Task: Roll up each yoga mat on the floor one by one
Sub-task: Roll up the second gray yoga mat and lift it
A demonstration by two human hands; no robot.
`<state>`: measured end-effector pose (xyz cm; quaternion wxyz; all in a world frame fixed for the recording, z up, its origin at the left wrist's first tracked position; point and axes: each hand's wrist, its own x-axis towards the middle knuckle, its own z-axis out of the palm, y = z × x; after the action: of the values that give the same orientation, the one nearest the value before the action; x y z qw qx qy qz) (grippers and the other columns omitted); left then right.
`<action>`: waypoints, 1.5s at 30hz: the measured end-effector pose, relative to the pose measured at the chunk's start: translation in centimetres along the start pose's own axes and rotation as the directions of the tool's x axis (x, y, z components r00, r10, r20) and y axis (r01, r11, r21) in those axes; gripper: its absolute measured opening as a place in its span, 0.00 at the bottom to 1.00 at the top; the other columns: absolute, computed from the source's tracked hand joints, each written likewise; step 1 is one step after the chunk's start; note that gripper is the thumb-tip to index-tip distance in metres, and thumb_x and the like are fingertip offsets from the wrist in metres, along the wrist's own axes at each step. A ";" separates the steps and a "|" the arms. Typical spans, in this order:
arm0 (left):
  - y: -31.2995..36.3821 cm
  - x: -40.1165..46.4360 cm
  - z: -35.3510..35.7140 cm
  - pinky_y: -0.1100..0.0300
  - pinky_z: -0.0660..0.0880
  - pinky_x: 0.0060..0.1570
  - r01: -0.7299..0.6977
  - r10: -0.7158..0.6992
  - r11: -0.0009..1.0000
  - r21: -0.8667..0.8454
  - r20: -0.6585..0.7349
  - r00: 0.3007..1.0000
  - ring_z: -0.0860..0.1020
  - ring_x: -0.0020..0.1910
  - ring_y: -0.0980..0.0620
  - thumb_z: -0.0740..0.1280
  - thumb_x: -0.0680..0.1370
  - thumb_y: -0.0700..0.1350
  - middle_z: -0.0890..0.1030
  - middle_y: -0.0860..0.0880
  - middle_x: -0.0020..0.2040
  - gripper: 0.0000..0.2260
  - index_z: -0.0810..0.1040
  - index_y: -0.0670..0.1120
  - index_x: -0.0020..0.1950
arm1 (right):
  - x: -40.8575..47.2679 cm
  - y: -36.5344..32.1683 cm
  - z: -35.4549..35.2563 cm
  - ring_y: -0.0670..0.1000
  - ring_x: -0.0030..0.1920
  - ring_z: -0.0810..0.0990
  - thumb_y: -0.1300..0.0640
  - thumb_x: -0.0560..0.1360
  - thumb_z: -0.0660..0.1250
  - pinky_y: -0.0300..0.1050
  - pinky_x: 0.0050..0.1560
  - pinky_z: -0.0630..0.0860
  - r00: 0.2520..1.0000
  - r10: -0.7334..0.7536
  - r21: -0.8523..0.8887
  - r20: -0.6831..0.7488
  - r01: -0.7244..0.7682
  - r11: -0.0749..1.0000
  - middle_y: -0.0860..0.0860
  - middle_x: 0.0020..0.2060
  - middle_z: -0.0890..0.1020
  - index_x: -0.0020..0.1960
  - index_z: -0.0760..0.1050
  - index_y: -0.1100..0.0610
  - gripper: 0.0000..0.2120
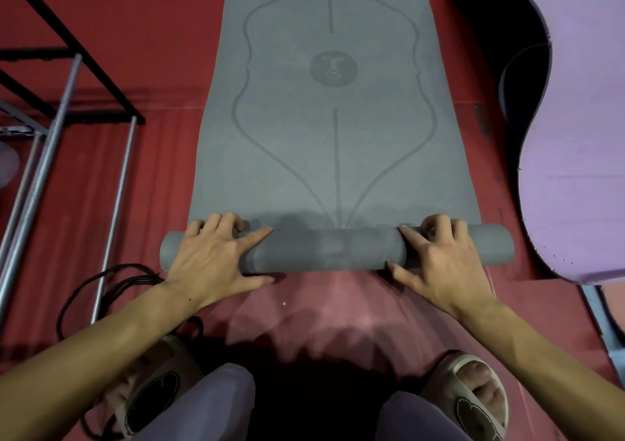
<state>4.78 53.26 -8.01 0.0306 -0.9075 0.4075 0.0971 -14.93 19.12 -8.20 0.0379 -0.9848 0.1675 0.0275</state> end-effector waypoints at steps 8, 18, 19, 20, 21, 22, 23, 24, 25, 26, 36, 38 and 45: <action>-0.4 0.8 -0.1 0.46 0.73 0.52 -0.068 0.071 0.994 0.084 -0.034 0.997 0.77 0.53 0.46 0.77 0.67 0.68 0.77 0.49 0.56 0.40 0.72 0.59 0.77 | 0.5 0.3 -0.1 0.58 0.52 0.72 0.33 0.73 0.71 0.58 0.49 0.79 0.998 -0.061 -0.028 -0.002 0.061 0.998 0.53 0.56 0.74 0.72 0.77 0.53 0.35; -1.0 2.0 -1.0 0.48 0.75 0.51 -0.036 0.036 0.999 -0.001 -0.009 0.999 0.80 0.55 0.47 0.71 0.72 0.70 0.81 0.53 0.53 0.31 0.73 0.55 0.69 | 1.6 0.6 0.0 0.57 0.52 0.73 0.35 0.75 0.70 0.58 0.52 0.78 0.999 -0.031 0.066 -0.008 0.032 0.997 0.50 0.54 0.76 0.62 0.76 0.52 0.26; -1.0 2.2 -1.2 0.48 0.75 0.51 -0.031 0.031 1.000 -0.005 -0.002 1.000 0.80 0.56 0.48 0.70 0.72 0.70 0.82 0.54 0.54 0.31 0.73 0.56 0.69 | 1.7 0.6 0.0 0.57 0.53 0.73 0.35 0.75 0.70 0.59 0.53 0.78 0.999 -0.032 0.072 -0.009 0.032 0.997 0.50 0.55 0.77 0.63 0.76 0.52 0.25; -1.0 2.4 -1.5 0.48 0.74 0.53 -0.026 0.026 1.000 -0.008 0.009 1.000 0.80 0.57 0.48 0.69 0.72 0.71 0.82 0.55 0.56 0.30 0.73 0.57 0.70 | 1.9 0.5 -0.1 0.57 0.54 0.73 0.35 0.76 0.69 0.58 0.53 0.78 1.000 -0.030 0.076 -0.009 0.030 0.997 0.50 0.55 0.77 0.63 0.76 0.52 0.25; -1.0 2.6 -1.7 0.49 0.73 0.54 -0.020 0.020 1.000 -0.011 0.027 0.999 0.79 0.59 0.49 0.68 0.73 0.71 0.82 0.56 0.58 0.30 0.72 0.59 0.70 | 2.0 0.5 -0.1 0.57 0.54 0.73 0.35 0.76 0.68 0.58 0.53 0.79 1.000 -0.025 0.082 -0.007 0.025 0.996 0.50 0.56 0.77 0.64 0.77 0.52 0.25; -1.0 2.8 -2.0 0.49 0.72 0.56 -0.012 0.012 1.000 -0.017 0.051 0.999 0.78 0.61 0.50 0.67 0.73 0.72 0.81 0.56 0.60 0.30 0.71 0.60 0.71 | 2.2 0.5 -0.1 0.57 0.55 0.74 0.35 0.77 0.67 0.58 0.53 0.79 1.000 -0.020 0.089 -0.002 0.020 0.996 0.50 0.57 0.78 0.64 0.78 0.52 0.24; -1.1 3.1 -2.2 0.49 0.71 0.58 -0.001 0.003 1.000 -0.024 0.080 0.997 0.77 0.63 0.50 0.67 0.74 0.72 0.81 0.57 0.61 0.30 0.71 0.61 0.72 | 2.4 0.4 -0.2 0.57 0.56 0.74 0.35 0.77 0.66 0.58 0.53 0.79 1.000 -0.017 0.092 0.005 0.016 0.996 0.50 0.57 0.78 0.64 0.78 0.52 0.24; -1.1 3.4 -2.3 0.49 0.70 0.59 0.013 -0.009 0.999 -0.032 0.108 0.994 0.76 0.64 0.51 0.67 0.74 0.72 0.79 0.56 0.62 0.31 0.70 0.61 0.73 | 2.5 0.4 -0.1 0.58 0.56 0.74 0.35 0.78 0.66 0.59 0.53 0.79 1.000 -0.016 0.090 0.013 0.015 0.996 0.51 0.58 0.79 0.65 0.79 0.52 0.25; -1.1 3.6 -2.5 0.49 0.70 0.60 0.025 -0.020 0.999 -0.036 0.129 0.991 0.75 0.64 0.50 0.67 0.74 0.72 0.78 0.56 0.63 0.31 0.69 0.62 0.74 | 2.7 0.4 -0.2 0.59 0.56 0.74 0.35 0.78 0.65 0.60 0.54 0.79 1.000 -0.014 0.087 0.019 0.013 0.996 0.52 0.58 0.79 0.65 0.80 0.52 0.25; -1.1 3.7 -2.6 0.50 0.69 0.60 0.030 -0.025 0.999 -0.032 0.133 0.991 0.73 0.63 0.50 0.67 0.74 0.72 0.75 0.55 0.63 0.32 0.69 0.63 0.75 | 2.8 0.4 -0.2 0.60 0.57 0.74 0.35 0.78 0.65 0.61 0.55 0.79 1.000 -0.010 0.084 0.018 0.009 0.996 0.53 0.59 0.78 0.66 0.80 0.52 0.25; -1.0 3.7 -3.8 0.49 0.75 0.54 0.064 -0.064 0.998 0.001 0.047 0.997 0.80 0.59 0.49 0.66 0.75 0.70 0.80 0.55 0.59 0.27 0.72 0.60 0.71 | 3.0 0.1 -0.2 0.60 0.57 0.75 0.33 0.77 0.65 0.59 0.59 0.78 0.998 -0.052 -0.048 0.021 0.053 0.997 0.55 0.60 0.77 0.73 0.73 0.57 0.35; -0.9 3.4 -3.6 0.49 0.78 0.50 0.069 -0.069 0.998 -0.005 -0.018 0.997 0.82 0.56 0.47 0.66 0.77 0.67 0.83 0.54 0.56 0.22 0.76 0.57 0.66 | 3.4 0.3 -0.1 0.60 0.58 0.76 0.31 0.74 0.68 0.59 0.63 0.76 0.997 -0.071 -0.068 0.040 0.074 0.995 0.54 0.60 0.78 0.71 0.71 0.58 0.37; -1.8 2.5 -1.9 0.46 0.77 0.55 0.014 -0.010 0.998 0.065 -0.065 0.998 0.80 0.63 0.48 0.71 0.69 0.75 0.80 0.55 0.68 0.40 0.75 0.53 0.74 | 4.5 0.0 1.4 0.61 0.58 0.73 0.50 0.68 0.79 0.58 0.64 0.71 0.998 -0.055 -0.148 0.033 0.060 0.987 0.55 0.60 0.76 0.64 0.72 0.56 0.29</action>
<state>8.09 52.37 -6.72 0.0476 -0.9112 0.4057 0.0539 -10.77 17.78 -9.86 -0.0328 -0.9888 0.1359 0.0532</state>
